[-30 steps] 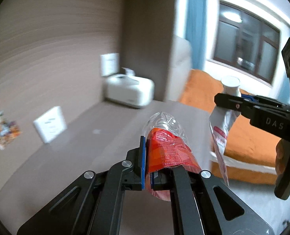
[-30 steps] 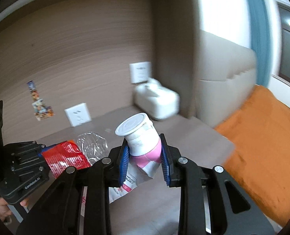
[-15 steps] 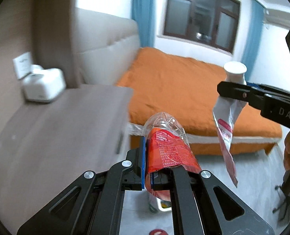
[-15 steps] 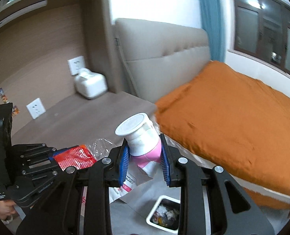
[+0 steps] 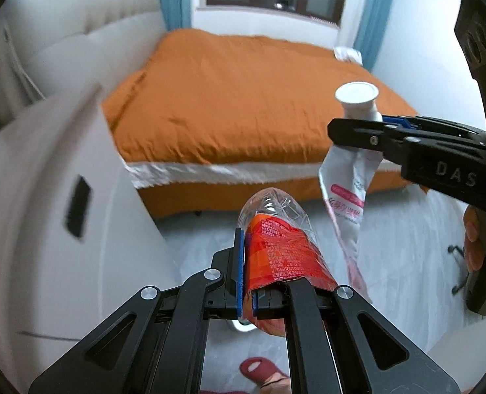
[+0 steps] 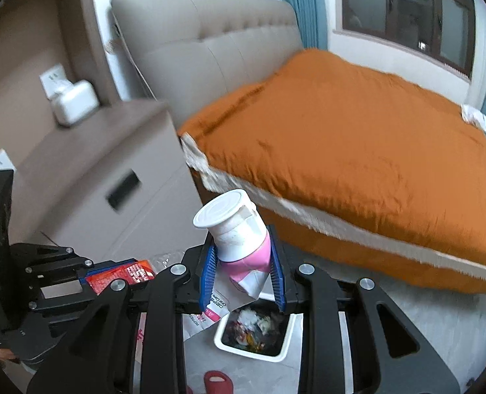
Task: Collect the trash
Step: 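Carry bottle and pink tube to the bin and open both tools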
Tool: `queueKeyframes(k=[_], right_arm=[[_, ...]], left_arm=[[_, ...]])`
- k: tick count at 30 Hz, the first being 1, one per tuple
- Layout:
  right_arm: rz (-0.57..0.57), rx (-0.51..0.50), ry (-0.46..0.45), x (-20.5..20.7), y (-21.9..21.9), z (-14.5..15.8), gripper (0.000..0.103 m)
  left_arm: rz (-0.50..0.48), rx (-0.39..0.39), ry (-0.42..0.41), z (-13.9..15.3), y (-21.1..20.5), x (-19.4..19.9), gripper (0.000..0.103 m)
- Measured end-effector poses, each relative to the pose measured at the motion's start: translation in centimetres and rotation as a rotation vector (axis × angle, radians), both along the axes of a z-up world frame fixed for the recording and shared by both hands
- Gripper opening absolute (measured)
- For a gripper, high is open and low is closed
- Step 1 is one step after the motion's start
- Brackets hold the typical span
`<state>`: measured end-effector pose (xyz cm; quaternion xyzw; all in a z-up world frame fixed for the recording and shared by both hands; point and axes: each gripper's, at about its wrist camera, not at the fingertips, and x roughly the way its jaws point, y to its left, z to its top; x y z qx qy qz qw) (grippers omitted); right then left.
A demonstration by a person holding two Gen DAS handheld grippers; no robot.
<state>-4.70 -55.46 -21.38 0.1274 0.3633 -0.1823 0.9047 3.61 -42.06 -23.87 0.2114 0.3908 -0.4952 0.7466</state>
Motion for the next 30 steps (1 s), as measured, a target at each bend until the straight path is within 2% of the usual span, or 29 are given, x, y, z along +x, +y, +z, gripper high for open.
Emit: queueKeyframes(k=[13,21,22,23,24,25,30], right_arm=[[-0.005,0.023,0.165,1.7,-1.8,-14.8,0.030],[0.034,-0.051,0.257,4.3,-2.0,-23.6,0.031],[0.037,-0.058,0.265,4.5,-2.0,-24.5,0.045],[0.044,-0.057,0.285,4.8,-2.1,-25.6,0.079],[0.037,-0.071,0.292,4.8,-2.2,-26.6,0.091],[0.030,-0.081,0.289,4.8,-2.3,-27.2,0.099],[0.030,-0.060,0.344,5.3,-2.5,-29.7,0.098]], left_arm=[[-0.036,0.094,0.074,-14.6,-3.1,1.6,0.003],[-0.072,0.158,0.109,-23.2,-4.9,2.7,0.005],[-0.086,0.170,0.116,-24.4,-5.2,2.6,0.009],[-0.095,0.184,0.113,-25.6,-5.6,2.5,0.043],[-0.096,0.189,0.104,-26.4,-5.8,2.4,0.101],[-0.094,0.182,0.096,-26.9,-5.8,2.3,0.096],[-0.100,0.216,0.081,-29.1,-6.1,2.0,0.098]])
